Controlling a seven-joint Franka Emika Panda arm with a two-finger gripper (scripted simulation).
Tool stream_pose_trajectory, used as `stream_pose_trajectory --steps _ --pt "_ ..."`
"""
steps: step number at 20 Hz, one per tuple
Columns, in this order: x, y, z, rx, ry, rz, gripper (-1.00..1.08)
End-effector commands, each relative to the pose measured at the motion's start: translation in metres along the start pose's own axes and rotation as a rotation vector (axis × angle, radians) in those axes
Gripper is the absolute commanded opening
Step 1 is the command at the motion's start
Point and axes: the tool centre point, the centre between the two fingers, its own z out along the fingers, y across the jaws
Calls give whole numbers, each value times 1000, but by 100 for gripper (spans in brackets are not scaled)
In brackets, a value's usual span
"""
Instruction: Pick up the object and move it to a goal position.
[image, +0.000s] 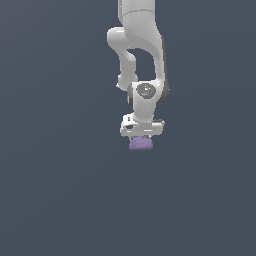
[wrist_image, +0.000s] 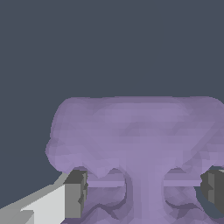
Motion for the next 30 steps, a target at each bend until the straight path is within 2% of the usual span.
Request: stream_pose_trajectory --steps 1,2,8,14,30 --pt "-8 -3 13 1 -23 -9 -100" --pt "0 0 0 0 -1 0 -100" --pt "6 -4 -5 0 -2 0 -100" --pt "25 -17 -21 0 -4 -1 -100" --pt "109 -74 -89 0 -14 -5 -100"
